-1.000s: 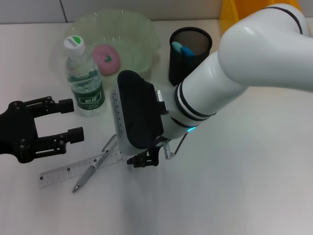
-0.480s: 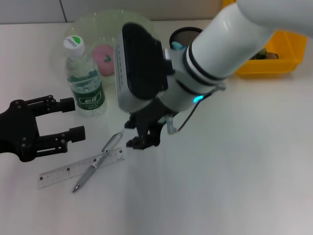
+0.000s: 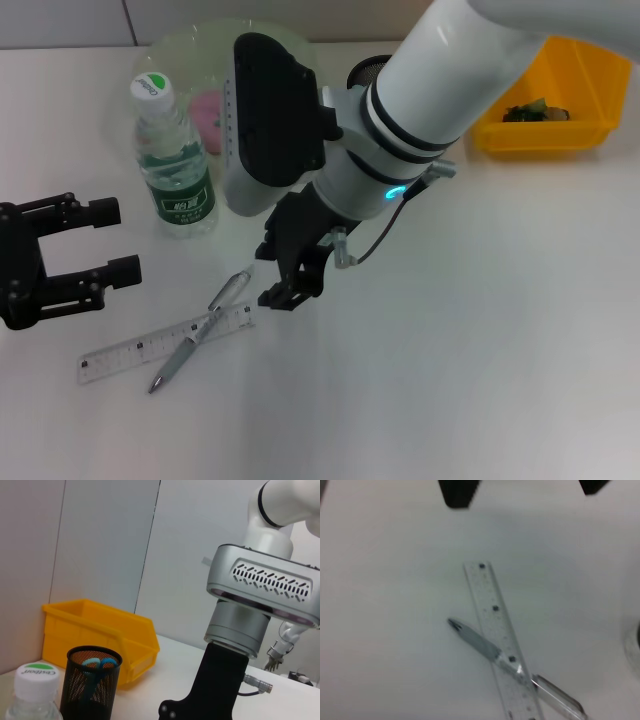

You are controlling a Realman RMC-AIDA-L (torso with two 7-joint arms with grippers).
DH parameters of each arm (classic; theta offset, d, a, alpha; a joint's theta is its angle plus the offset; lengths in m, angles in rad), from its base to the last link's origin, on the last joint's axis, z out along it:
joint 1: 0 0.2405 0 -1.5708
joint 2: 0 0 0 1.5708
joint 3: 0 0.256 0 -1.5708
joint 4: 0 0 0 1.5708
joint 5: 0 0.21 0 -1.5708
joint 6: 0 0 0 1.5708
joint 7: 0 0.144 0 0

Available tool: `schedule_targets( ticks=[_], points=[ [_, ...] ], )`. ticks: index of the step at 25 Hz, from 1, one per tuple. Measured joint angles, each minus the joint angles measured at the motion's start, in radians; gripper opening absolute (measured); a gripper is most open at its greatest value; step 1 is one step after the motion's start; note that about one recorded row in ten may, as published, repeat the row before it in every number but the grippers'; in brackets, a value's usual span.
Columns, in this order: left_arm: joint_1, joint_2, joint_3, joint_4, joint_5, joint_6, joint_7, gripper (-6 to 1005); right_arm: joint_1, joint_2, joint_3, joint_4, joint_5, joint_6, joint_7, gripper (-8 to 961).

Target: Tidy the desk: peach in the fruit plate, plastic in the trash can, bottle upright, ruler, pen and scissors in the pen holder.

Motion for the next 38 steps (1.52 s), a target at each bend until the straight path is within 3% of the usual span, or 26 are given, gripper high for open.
schedule_targets(
  ticks=[8, 13, 23, 38],
  points=[
    [0.006, 0.004, -0.001, -0.001, 0.0, 0.002, 0.0, 738, 0.052, 0.0, -0.053, 0.061, 0.076, -0.007, -0.001, 546],
    [0.012, 0.009, 0.0, -0.001, 0.001, 0.002, 0.0, 738, 0.048, 0.0, -0.081, 0.058, 0.094, 0.008, -0.002, 593],
    [0.007, 0.004, 0.002, -0.001, 0.063, 0.002, 0.0, 738, 0.054, 0.0, -0.164, 0.056, 0.129, 0.061, -0.005, 591],
    [0.003, 0.0, 0.007, -0.001, 0.069, -0.003, 0.0, 738, 0.055, 0.0, -0.182, 0.066, 0.14, 0.105, 0.001, 587]
  ],
)
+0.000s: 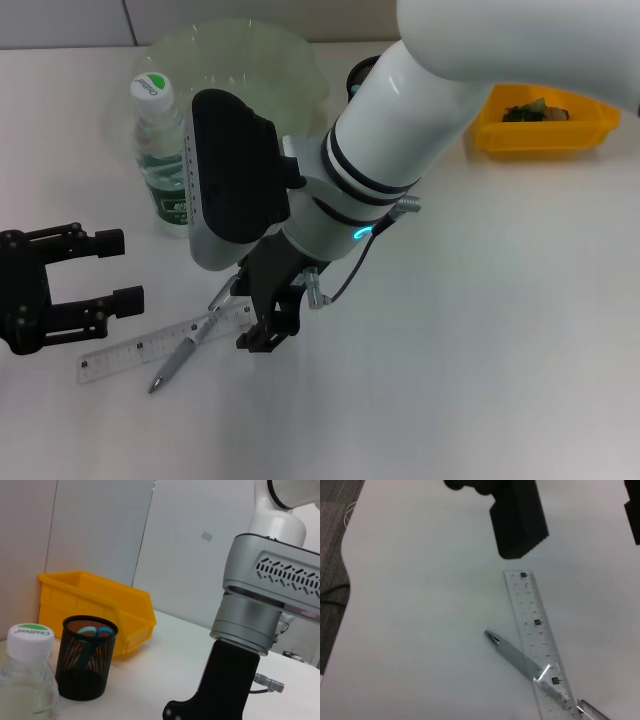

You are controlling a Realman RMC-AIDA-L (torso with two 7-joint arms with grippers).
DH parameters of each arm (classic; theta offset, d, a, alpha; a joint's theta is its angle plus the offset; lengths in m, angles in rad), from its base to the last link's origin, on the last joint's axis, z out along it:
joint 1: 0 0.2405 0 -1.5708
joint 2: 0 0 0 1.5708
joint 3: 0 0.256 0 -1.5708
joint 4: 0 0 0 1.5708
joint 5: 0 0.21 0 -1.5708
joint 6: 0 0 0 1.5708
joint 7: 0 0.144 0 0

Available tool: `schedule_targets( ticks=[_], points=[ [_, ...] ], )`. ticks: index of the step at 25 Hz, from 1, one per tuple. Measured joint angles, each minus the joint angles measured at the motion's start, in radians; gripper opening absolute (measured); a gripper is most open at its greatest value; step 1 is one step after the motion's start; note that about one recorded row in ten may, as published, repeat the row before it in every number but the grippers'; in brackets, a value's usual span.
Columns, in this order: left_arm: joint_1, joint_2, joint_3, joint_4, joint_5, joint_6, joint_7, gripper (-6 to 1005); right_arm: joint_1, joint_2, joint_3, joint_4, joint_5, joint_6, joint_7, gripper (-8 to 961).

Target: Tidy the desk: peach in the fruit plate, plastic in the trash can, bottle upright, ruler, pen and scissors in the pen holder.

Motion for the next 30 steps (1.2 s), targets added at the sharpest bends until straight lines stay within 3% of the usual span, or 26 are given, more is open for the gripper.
schedule_targets(
  ticks=[30],
  points=[
    [-0.004, -0.011, -0.006, 0.0, 0.0, -0.006, 0.012, 738, -0.016, 0.0, -0.142, 0.026, 0.053, 0.163, -0.001, 587]
  ],
)
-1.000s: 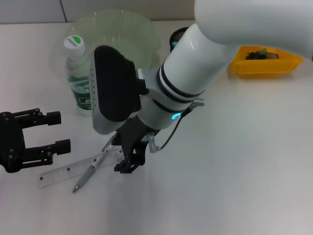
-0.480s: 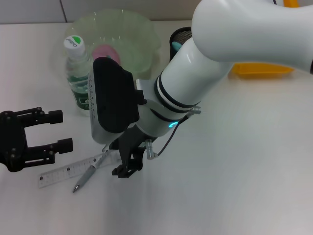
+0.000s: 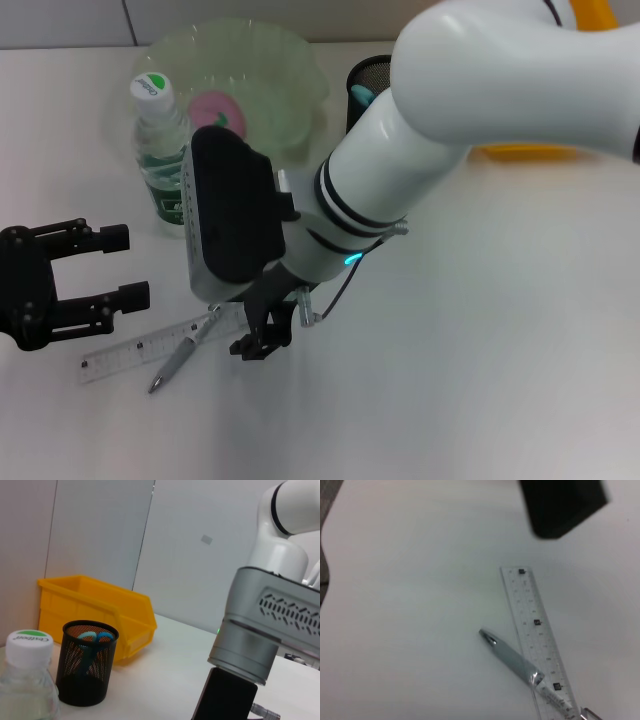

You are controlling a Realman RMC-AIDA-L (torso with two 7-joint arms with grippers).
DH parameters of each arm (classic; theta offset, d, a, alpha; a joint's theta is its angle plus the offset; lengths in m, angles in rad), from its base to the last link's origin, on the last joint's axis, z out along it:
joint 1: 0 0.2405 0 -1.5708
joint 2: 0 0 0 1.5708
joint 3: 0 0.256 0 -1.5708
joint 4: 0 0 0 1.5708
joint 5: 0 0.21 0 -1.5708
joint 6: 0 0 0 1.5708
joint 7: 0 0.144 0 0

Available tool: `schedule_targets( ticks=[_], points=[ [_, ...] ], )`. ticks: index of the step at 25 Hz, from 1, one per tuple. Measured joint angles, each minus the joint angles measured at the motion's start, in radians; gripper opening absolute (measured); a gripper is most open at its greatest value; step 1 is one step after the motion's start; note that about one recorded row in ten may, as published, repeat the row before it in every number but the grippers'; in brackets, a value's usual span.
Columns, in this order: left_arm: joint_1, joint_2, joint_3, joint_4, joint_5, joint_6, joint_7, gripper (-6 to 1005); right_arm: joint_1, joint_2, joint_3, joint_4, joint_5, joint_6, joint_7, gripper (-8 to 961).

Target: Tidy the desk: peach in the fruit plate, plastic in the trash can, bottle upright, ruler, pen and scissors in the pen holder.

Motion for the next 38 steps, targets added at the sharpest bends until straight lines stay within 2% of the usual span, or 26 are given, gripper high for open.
schedule_targets(
  ticks=[38],
  points=[
    [-0.012, 0.0, -0.015, -0.025, -0.001, -0.006, 0.025, 738, -0.002, 0.0, -0.061, -0.003, 0.0, 0.042, 0.005, 587]
  ],
)
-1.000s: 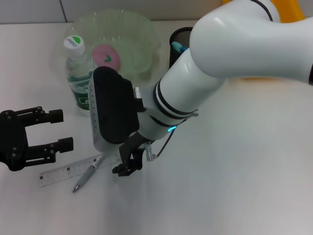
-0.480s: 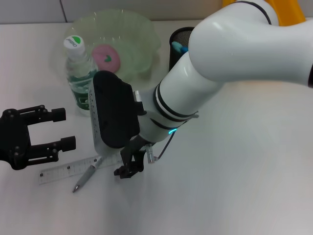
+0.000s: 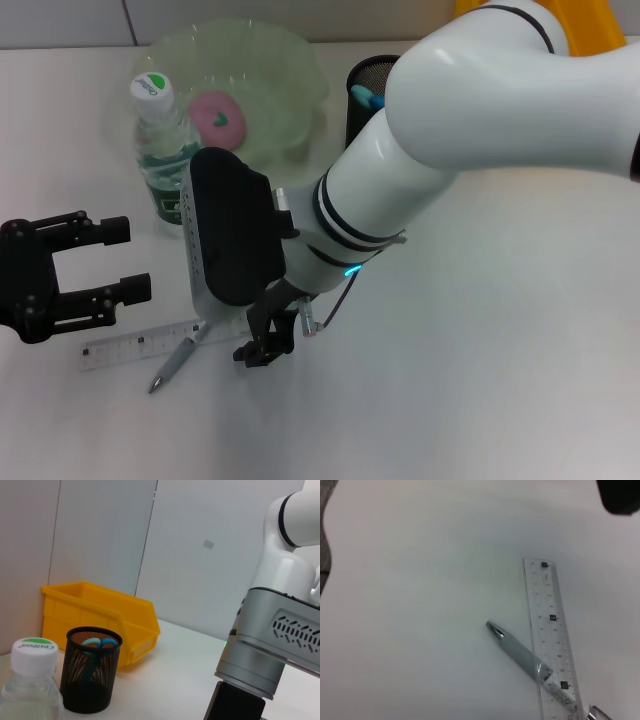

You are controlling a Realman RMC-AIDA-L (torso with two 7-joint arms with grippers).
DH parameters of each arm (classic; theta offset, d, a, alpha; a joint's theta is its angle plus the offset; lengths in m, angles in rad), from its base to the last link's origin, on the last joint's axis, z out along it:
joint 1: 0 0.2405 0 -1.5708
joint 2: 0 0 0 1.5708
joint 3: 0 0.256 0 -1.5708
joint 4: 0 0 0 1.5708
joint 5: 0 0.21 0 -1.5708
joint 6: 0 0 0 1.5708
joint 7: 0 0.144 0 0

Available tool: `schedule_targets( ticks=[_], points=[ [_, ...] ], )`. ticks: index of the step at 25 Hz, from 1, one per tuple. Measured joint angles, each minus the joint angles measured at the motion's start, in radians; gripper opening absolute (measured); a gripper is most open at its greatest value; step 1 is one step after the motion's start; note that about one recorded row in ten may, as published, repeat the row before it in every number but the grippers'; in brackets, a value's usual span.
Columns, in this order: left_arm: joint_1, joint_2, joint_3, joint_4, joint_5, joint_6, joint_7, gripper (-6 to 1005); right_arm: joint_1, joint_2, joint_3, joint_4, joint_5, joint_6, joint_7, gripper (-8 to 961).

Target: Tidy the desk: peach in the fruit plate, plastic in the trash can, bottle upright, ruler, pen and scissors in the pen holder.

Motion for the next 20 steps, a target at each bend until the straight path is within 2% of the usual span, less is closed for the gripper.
schedule_targets(
  ticks=[20],
  points=[
    [-0.005, -0.002, 0.001, 0.0, -0.004, -0.014, -0.001, 739, 0.003, 0.0, -0.014, 0.002, 0.023, 0.009, 0.013, 587]
  ],
)
